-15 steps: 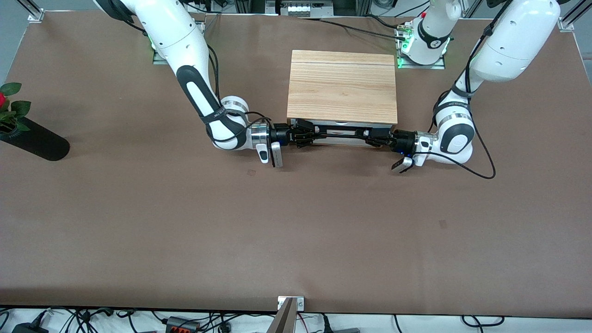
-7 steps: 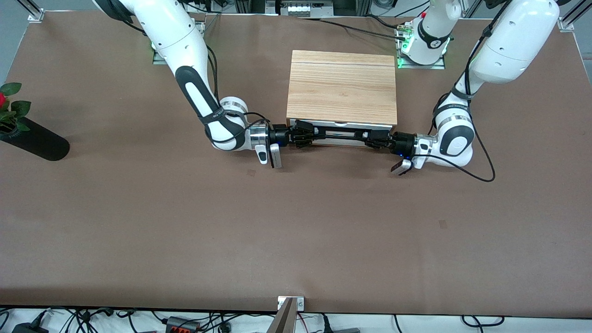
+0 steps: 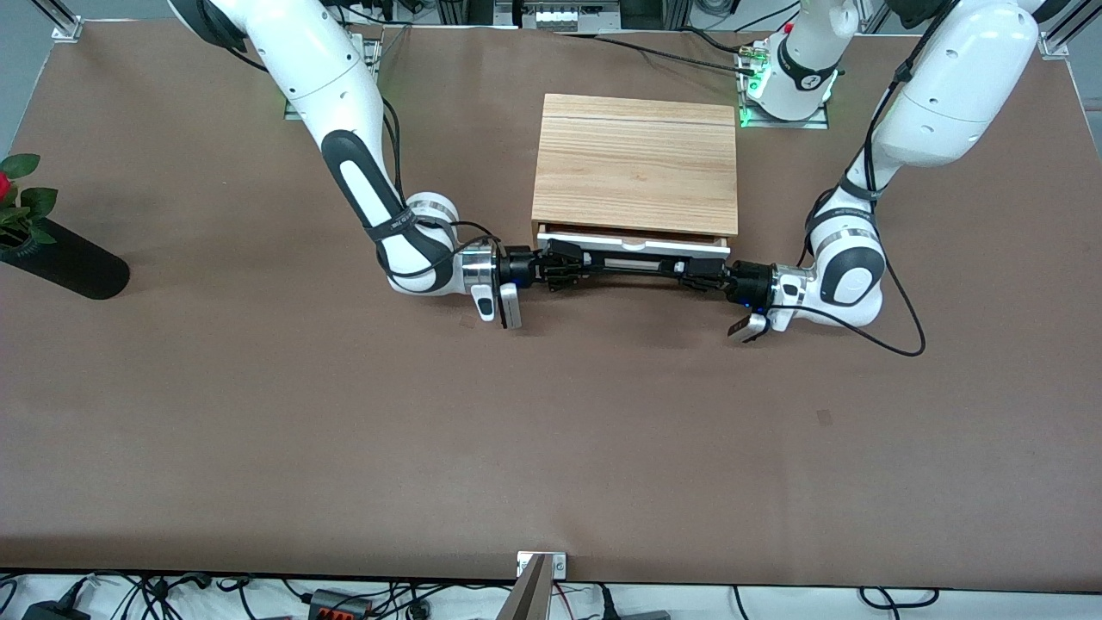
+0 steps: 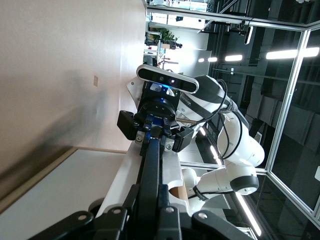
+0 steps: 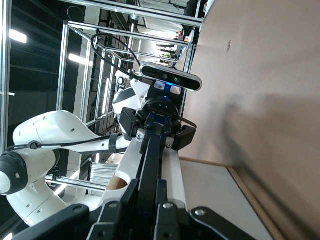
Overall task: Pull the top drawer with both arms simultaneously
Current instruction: 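Pull the handle outward with both grippers to slide the drawer open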
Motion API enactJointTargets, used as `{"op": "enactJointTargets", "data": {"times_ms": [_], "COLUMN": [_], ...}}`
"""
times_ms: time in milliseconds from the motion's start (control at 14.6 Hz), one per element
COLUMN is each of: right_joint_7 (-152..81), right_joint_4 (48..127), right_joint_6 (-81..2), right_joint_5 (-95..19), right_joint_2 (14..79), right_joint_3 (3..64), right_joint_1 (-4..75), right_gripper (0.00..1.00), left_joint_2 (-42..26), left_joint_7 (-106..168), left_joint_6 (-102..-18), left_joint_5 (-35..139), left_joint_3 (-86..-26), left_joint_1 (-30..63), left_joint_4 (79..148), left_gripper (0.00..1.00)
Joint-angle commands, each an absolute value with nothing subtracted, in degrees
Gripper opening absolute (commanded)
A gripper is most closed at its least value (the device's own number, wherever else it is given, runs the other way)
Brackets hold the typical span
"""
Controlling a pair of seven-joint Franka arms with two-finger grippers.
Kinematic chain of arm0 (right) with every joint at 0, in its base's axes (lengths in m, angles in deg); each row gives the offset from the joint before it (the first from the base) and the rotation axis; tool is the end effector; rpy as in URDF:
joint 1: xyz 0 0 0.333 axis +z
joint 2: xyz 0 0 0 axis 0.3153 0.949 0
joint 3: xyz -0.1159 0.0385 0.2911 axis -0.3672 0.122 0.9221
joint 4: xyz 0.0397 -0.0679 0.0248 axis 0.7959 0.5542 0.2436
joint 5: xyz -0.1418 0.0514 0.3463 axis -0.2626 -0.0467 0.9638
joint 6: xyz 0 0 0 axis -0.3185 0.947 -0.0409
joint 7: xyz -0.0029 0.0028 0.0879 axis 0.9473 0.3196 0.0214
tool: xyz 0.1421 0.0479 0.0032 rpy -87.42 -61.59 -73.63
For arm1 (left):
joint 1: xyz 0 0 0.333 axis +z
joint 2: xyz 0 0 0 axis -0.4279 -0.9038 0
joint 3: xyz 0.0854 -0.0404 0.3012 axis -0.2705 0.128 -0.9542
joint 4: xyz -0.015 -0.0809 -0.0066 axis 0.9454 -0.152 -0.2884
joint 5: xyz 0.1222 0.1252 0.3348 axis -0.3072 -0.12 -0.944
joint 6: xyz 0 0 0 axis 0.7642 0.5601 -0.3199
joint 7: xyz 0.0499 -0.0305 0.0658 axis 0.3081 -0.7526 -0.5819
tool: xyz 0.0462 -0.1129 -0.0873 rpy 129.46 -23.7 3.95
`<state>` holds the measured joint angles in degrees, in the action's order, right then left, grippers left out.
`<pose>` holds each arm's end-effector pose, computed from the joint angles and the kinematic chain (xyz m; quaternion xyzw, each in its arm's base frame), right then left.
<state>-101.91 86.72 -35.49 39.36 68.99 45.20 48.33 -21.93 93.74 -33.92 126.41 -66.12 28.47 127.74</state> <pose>0.5007 0.4756 0.1635 -0.7052 -0.0847 -0.0510 0.7021 0.5229 -0.1950 0.1642 0.6983 -0.0211 -0.0896 0.7099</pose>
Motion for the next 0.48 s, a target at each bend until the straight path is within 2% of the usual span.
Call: {"op": "enactJointTargets", "data": {"times_ms": [0,412], "right_joint_7": [-101.31,-96.82], "right_joint_4": [83.38,79.06], "right_joint_6": [-34.89,-35.07], "right_joint_5": [36.86,36.77], "right_joint_2": [71.01,72.51], "right_joint_3": [44.57,42.98], "right_joint_1": [47.82,47.91], "right_gripper": [0.01,0.01], "left_joint_2": [-22.57,-25.48], "left_joint_7": [87.93,86.18], "left_joint_6": [-31.97,-32.23], "left_joint_5": [127.7,127.7], "left_joint_3": [-66.51,-66.95], "left_joint_1": [29.55,30.52], "left_joint_4": [121.74,115.76], "left_gripper": [0.01,0.01]}}
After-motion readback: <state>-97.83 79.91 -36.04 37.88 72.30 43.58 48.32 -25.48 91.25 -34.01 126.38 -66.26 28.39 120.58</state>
